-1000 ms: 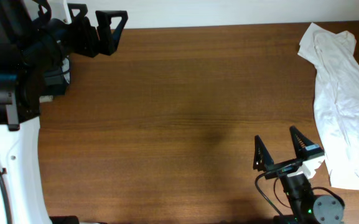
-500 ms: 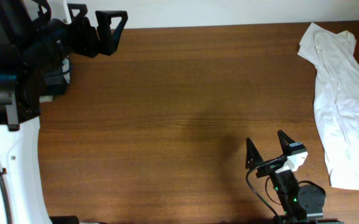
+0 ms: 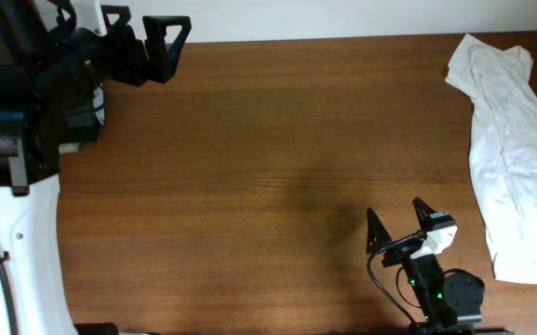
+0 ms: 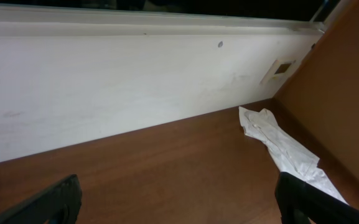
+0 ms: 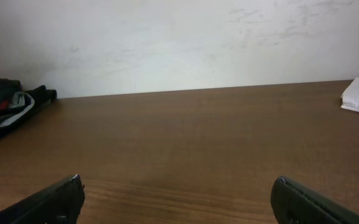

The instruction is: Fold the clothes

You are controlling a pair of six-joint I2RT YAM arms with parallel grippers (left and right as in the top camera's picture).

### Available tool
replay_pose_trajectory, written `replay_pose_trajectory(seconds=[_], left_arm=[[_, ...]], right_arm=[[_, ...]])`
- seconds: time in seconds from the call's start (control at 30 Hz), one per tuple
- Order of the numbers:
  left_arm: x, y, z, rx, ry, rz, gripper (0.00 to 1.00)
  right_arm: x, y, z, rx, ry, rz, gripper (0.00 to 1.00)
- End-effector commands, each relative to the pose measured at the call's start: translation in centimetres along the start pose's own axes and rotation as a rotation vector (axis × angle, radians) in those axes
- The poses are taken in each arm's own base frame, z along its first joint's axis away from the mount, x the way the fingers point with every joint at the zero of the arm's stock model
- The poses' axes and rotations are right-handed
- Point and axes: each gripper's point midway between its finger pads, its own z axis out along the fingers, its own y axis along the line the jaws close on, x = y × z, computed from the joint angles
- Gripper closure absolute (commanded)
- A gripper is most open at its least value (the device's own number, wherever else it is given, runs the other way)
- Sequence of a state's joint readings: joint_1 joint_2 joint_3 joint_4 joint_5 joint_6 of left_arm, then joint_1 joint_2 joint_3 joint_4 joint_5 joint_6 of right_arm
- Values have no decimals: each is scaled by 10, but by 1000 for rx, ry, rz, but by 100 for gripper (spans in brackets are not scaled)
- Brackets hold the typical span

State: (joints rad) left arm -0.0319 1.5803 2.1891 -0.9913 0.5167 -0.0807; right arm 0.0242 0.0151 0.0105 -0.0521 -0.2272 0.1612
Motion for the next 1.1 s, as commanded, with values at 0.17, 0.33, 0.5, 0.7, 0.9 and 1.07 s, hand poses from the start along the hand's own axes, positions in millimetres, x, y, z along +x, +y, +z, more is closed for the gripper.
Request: replay_pose_trajectory(seconds=[0.17,0.33,0.5,0.7,0.9,1.07], left_arm=[[-2,-2,-1,6,-5,-5,1],[1,-1,2,6,4,-10,1],[28,-35,-31,45,37,-7,1],[200,25,-66,-308,223,-74,1],[282,69,-67,-423,-242,52,1],[320,96,-72,-530,-450,86,1]], right_arm=[[3,1,0,-5,8,5,1],[3,1,0,-5,8,5,1],[3,1,0,-5,8,5,1],[3,1,0,-5,8,5,1],[3,1,0,-5,8,5,1],[3,1,0,-5,8,5,1]])
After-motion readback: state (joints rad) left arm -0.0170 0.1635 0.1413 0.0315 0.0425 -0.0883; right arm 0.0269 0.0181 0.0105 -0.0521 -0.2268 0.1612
